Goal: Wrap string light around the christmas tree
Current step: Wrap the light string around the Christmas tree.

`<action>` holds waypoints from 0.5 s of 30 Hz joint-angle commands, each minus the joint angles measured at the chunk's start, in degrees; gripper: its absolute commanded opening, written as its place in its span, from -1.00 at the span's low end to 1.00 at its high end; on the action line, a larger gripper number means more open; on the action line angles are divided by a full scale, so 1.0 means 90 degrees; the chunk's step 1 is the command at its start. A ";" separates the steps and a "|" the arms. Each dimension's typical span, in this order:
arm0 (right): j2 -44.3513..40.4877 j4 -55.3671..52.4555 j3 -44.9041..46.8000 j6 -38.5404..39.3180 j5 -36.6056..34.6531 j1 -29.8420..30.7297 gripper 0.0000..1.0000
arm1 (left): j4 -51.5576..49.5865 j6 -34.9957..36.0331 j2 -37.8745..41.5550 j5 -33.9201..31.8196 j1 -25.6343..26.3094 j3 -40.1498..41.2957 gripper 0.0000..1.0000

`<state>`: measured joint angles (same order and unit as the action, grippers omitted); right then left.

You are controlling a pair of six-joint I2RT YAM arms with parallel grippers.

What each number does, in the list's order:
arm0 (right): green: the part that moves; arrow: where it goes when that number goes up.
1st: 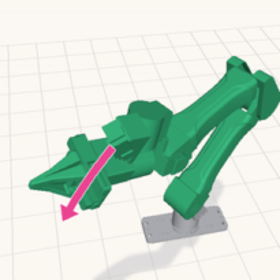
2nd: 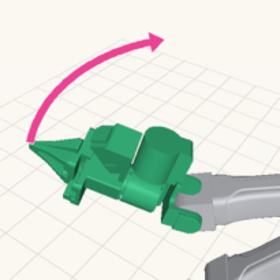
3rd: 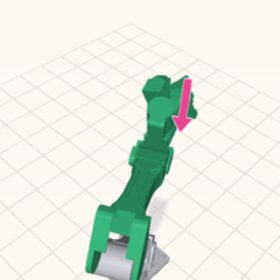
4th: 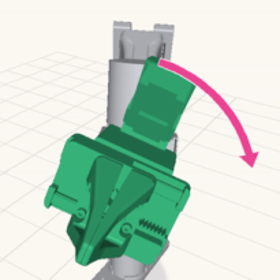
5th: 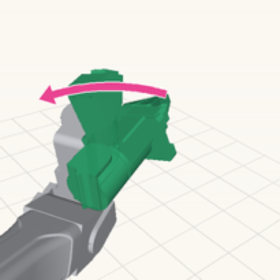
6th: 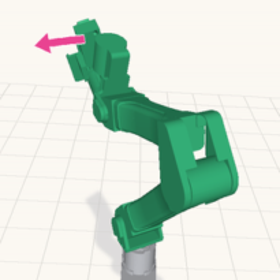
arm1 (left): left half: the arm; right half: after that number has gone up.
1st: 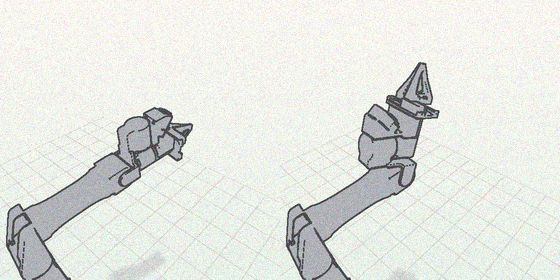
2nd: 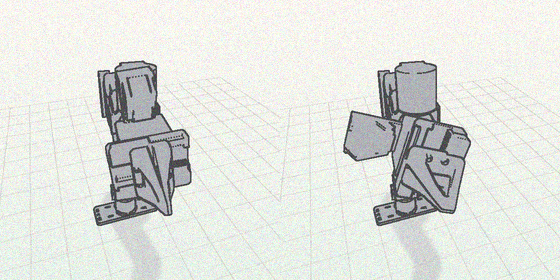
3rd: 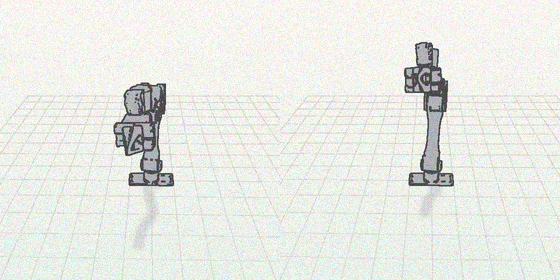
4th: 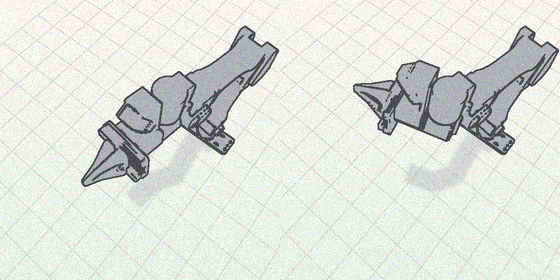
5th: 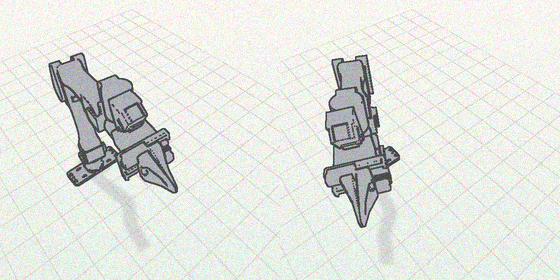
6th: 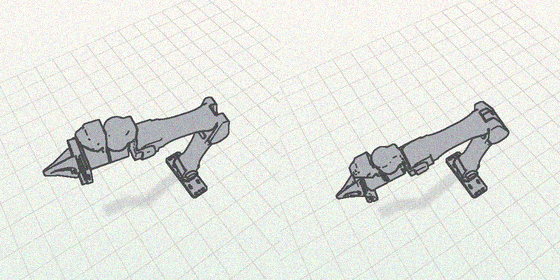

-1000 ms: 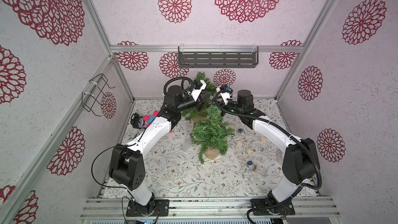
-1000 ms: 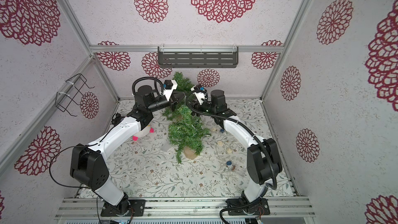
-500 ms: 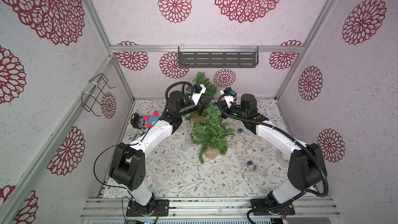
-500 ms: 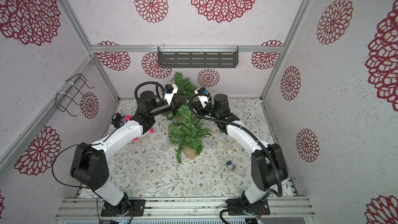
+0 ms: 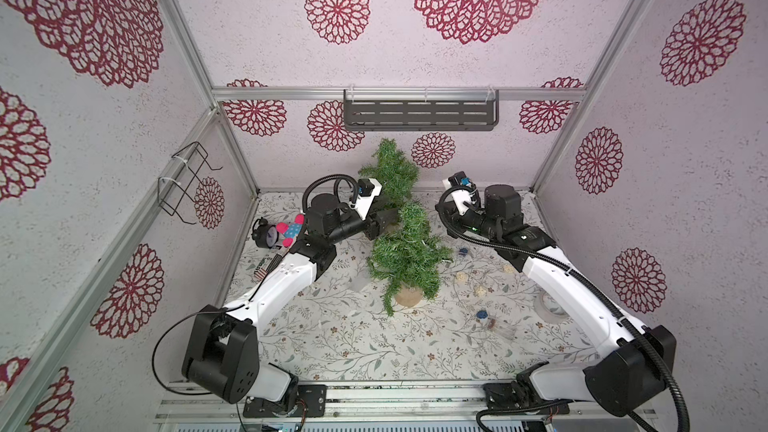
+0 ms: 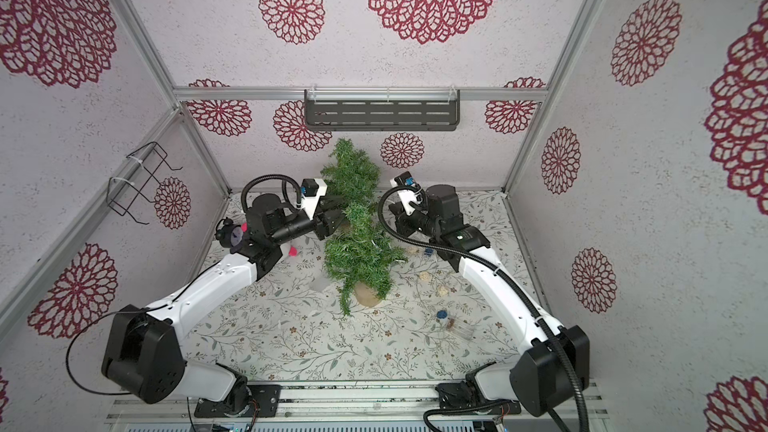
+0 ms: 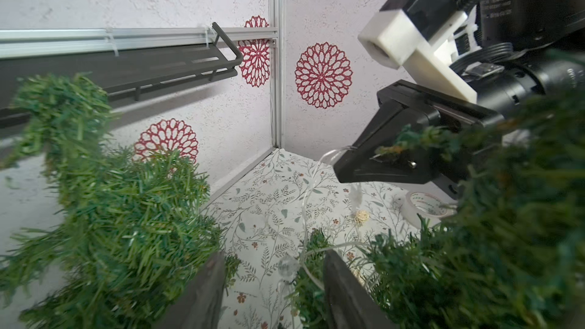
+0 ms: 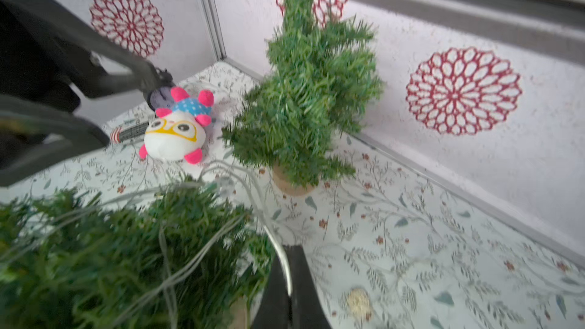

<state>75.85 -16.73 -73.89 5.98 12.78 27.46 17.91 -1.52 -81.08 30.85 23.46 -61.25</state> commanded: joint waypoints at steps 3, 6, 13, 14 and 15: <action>-0.0476 -0.1993 -0.0795 -0.0154 -0.0626 0.0484 -1.00 | -0.1283 0.0059 0.0416 -0.0538 -0.0034 -0.0123 0.08; -0.0562 -0.2660 -0.1135 -0.0438 -0.0514 0.0616 -1.00 | -0.1843 -0.0097 0.0625 -0.0712 -0.0029 -0.0186 0.08; -0.0932 -0.3069 -0.1060 -0.1141 0.0026 0.0738 -1.00 | -0.3007 -0.0907 0.1037 -0.1074 0.0002 -0.0510 0.11; -0.0983 -0.3057 -0.0959 -0.1223 0.0064 0.0747 -1.00 | -0.3190 -0.1010 0.1066 -0.1073 0.0038 -0.0591 0.14; -0.1006 -0.2986 -0.0809 -0.1332 0.0183 0.0747 -1.00 | -0.3313 -0.1064 0.1101 -0.1079 0.0081 -0.0638 0.16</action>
<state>68.05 -41.56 -82.46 -1.67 12.29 33.98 -5.82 -7.14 -73.08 22.61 23.64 -64.47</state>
